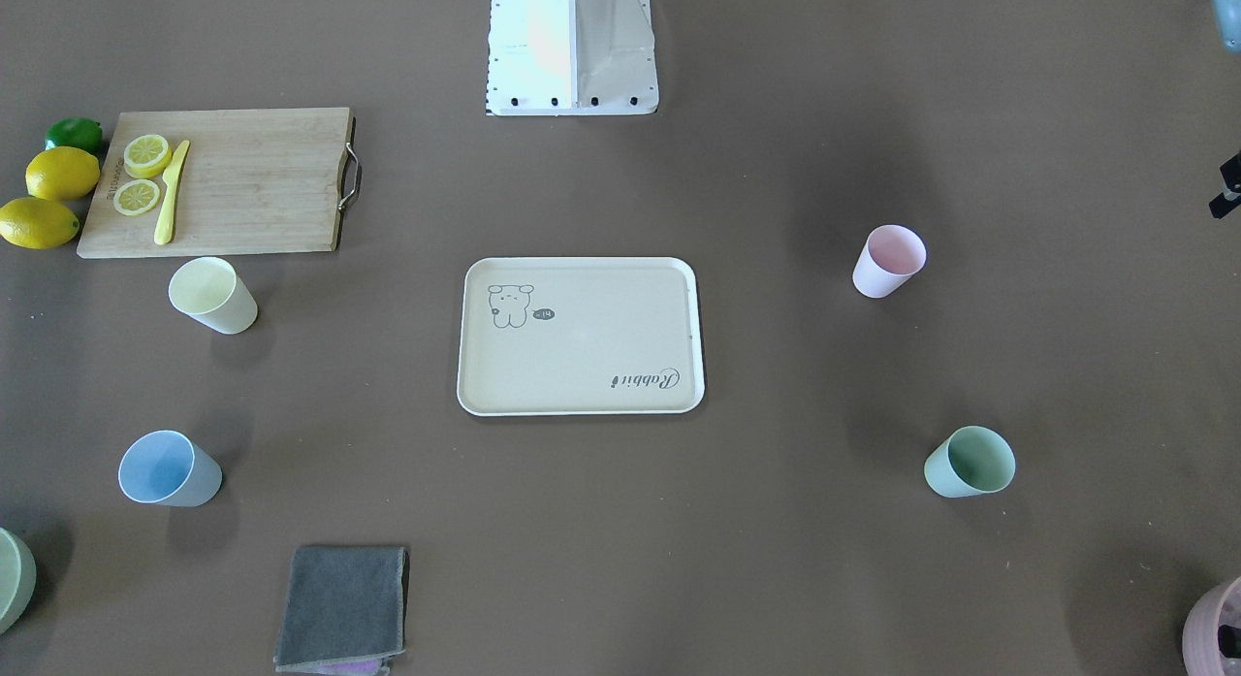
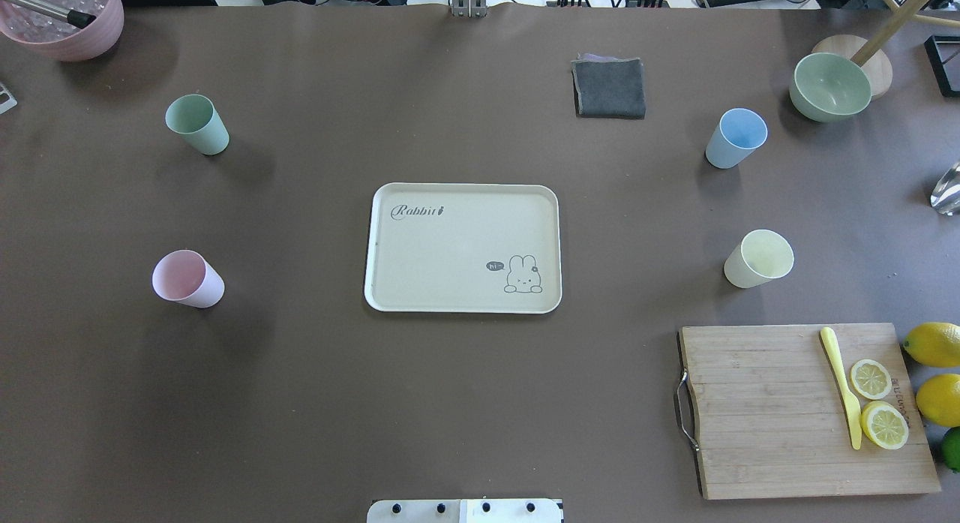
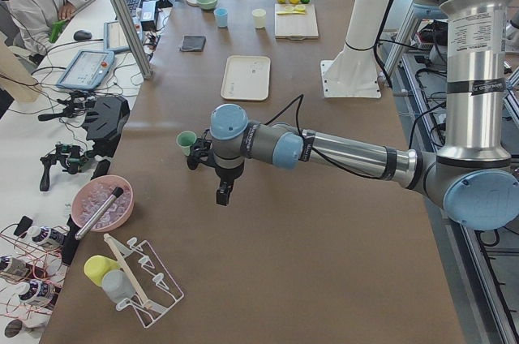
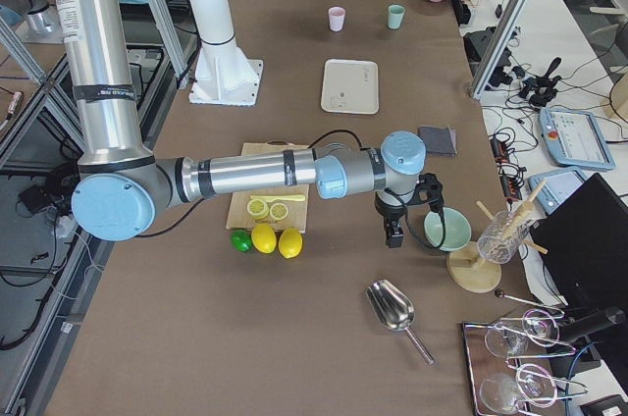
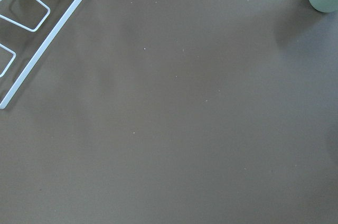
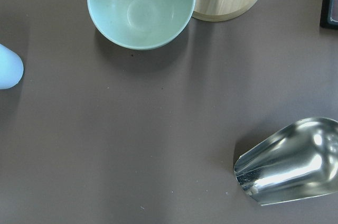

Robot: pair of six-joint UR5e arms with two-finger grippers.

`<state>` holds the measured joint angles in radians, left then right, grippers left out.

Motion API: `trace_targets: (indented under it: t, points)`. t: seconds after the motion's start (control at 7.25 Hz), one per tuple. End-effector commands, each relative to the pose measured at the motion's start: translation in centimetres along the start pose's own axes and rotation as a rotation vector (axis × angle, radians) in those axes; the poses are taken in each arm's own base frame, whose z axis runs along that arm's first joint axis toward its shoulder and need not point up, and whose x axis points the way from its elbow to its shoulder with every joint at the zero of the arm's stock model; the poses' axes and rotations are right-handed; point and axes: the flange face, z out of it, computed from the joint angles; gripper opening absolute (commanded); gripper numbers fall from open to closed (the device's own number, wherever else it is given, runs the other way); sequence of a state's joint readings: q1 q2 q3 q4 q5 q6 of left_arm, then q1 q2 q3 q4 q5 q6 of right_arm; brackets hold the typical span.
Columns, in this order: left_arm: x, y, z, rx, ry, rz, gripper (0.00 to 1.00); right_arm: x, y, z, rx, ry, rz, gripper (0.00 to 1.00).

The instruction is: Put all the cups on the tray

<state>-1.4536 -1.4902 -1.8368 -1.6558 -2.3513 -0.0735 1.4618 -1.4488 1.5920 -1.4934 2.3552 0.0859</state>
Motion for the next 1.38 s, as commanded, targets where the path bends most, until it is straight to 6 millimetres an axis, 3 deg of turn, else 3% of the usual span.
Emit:
trace_targets:
  t: [0.0,1.24]
  points:
    - [-0.20,0.11,0.09,-0.001,-0.006,0.000,0.98,0.01,0.09,-0.01,0.001,0.000,-0.001,1.00]
    - [-0.20,-0.29,0.29,0.001,0.001,-0.002,0.98,-0.38,0.00,-0.14,0.008,-0.002,-0.012,1.00]
